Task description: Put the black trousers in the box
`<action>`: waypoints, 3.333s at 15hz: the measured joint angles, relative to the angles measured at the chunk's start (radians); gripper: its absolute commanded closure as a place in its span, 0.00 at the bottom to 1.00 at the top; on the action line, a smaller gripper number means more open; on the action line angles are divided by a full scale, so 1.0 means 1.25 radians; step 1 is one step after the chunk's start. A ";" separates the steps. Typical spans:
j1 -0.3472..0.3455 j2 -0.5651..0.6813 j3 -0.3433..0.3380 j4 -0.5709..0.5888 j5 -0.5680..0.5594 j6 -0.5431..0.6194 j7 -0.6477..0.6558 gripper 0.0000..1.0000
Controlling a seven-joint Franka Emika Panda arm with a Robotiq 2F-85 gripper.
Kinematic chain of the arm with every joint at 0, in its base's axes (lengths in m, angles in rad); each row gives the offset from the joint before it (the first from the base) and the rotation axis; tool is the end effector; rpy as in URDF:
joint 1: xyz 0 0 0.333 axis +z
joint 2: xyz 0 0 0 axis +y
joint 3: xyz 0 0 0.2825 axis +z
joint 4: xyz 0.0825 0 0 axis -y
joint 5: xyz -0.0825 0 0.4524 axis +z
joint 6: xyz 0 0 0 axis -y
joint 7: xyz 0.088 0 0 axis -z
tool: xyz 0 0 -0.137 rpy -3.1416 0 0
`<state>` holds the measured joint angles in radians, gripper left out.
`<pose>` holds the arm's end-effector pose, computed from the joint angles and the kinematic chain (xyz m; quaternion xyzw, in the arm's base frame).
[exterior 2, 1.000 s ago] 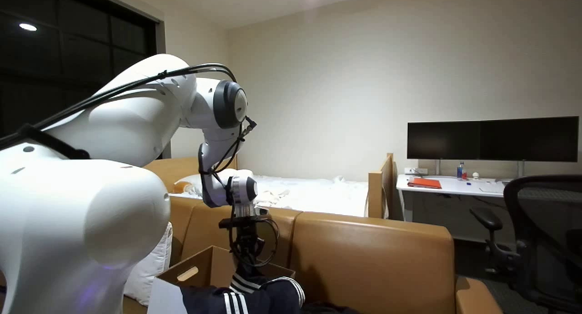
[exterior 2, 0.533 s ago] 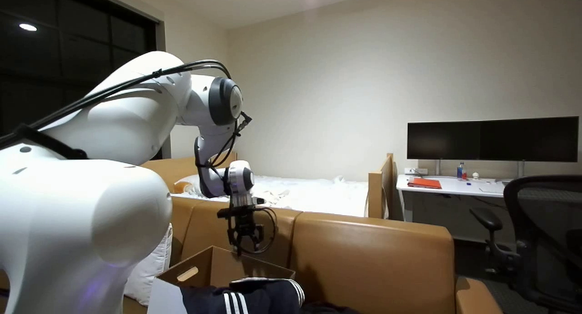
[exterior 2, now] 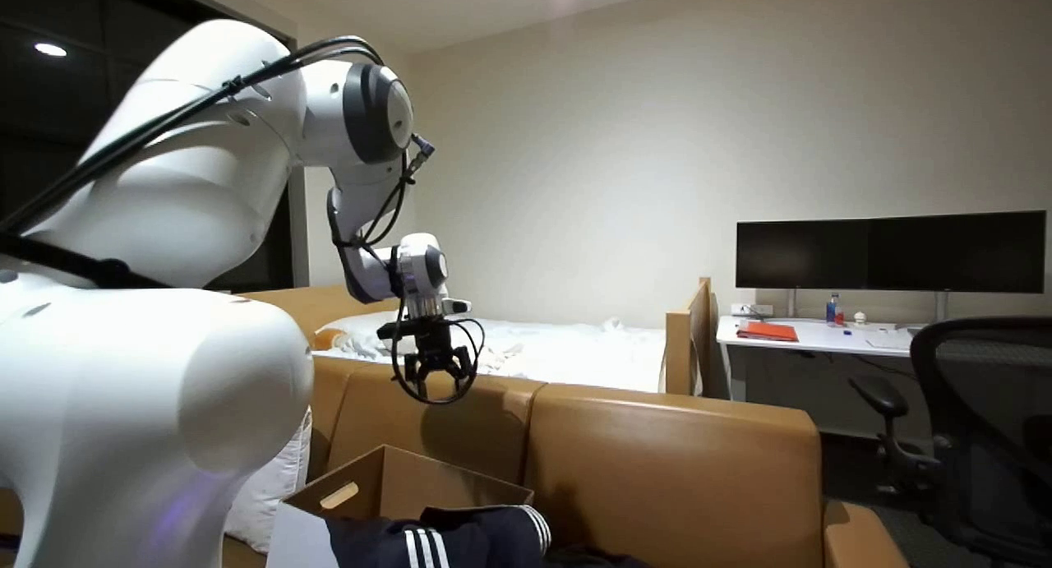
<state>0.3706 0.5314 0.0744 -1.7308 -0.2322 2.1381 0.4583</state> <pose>0.6271 0.2809 0.1648 0.9937 0.0576 -0.0215 0.0934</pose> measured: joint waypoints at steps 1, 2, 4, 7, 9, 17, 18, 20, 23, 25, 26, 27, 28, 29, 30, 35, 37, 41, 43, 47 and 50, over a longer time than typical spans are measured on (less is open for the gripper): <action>-0.001 -0.031 0.000 -0.032 0.015 0.002 0.033 0.00; -0.001 -0.061 -0.001 -0.068 0.029 0.005 0.067 0.00; -0.003 -0.122 -0.003 -0.142 0.048 0.022 0.132 0.00; -0.005 -0.199 -0.002 -0.231 0.072 0.049 0.224 0.00; -0.006 -0.230 0.005 -0.263 0.096 0.069 0.281 0.00; -0.009 -0.267 0.040 -0.279 0.149 0.120 0.468 0.00; -0.014 -0.273 0.039 -0.285 0.152 0.120 0.489 0.00; -0.027 -0.287 0.039 -0.305 0.162 0.122 0.522 0.00; -0.057 -0.315 0.035 -0.358 0.182 0.142 0.550 0.00; -0.079 -0.333 0.032 -0.401 0.200 0.169 0.553 0.00; -0.090 -0.342 0.030 -0.424 0.212 0.184 0.553 0.00; -0.101 -0.351 0.028 -0.447 0.222 0.198 0.553 0.00; -0.111 -0.359 0.026 -0.470 0.231 0.213 0.553 0.00; -0.121 -0.368 0.024 -0.493 0.241 0.227 0.553 0.00; -0.131 -0.376 0.022 -0.514 0.250 0.241 0.553 0.00; -0.168 -0.407 0.011 -0.591 0.291 0.279 0.546 0.00; -0.178 -0.415 0.007 -0.610 0.314 0.291 0.537 0.00; -0.199 -0.432 -0.006 -0.655 0.378 0.316 0.491 0.00; -0.211 -0.449 -0.016 -0.685 0.415 0.332 0.458 0.00; -0.234 -0.492 -0.040 -0.750 0.485 0.357 0.391 0.00; -0.250 -0.524 -0.058 -0.788 0.508 0.358 0.367 0.00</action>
<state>0.0586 -0.1236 0.0025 -2.7153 0.4023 2.5855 0.9171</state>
